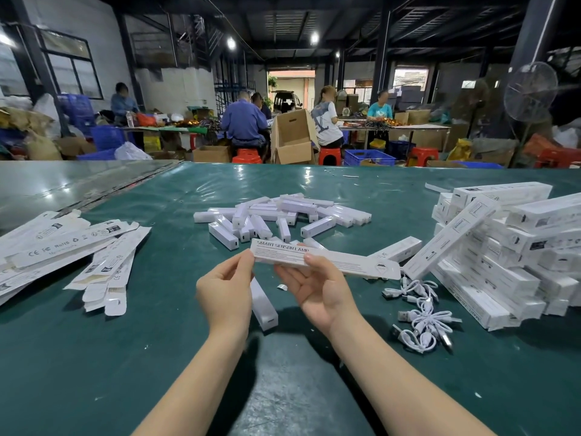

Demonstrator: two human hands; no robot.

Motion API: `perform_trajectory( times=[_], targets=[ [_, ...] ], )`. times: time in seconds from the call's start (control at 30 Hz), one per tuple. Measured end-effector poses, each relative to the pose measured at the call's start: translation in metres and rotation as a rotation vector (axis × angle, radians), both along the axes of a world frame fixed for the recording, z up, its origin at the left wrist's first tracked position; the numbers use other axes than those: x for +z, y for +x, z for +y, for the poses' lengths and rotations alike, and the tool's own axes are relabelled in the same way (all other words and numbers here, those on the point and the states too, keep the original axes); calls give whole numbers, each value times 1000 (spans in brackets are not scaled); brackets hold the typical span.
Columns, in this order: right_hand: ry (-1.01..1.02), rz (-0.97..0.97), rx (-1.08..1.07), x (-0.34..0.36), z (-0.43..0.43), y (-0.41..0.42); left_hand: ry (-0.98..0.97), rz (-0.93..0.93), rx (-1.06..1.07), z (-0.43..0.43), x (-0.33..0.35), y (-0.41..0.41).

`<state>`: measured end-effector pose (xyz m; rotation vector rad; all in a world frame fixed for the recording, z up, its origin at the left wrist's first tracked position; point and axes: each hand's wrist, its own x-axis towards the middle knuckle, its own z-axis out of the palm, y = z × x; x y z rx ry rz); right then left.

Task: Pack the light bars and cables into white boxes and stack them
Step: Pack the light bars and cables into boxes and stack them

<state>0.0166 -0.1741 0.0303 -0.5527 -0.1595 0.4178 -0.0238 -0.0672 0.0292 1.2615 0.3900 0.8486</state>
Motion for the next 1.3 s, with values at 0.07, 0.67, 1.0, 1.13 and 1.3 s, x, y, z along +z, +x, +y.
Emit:
perform_trajectory(
  times=[0.07, 0.67, 1.0, 1.13, 1.3],
  targets=[
    [11, -10, 3, 1, -1, -1, 78, -9, 0, -1, 2, -2],
    [-2078, -886, -286, -20, -36, 31, -542, -229, -106, 32, 16, 0],
    [-1927, -899, -625, -16, -37, 33, -243, -100, -109, 14, 3, 3],
    [-2013, -897, -585, -18, -35, 34, -117, -99, -135, 14, 1, 3],
    [-2240, -937, -552, -18, -29, 31, 9, 85, -331, -5, -8, 1]
  ],
)
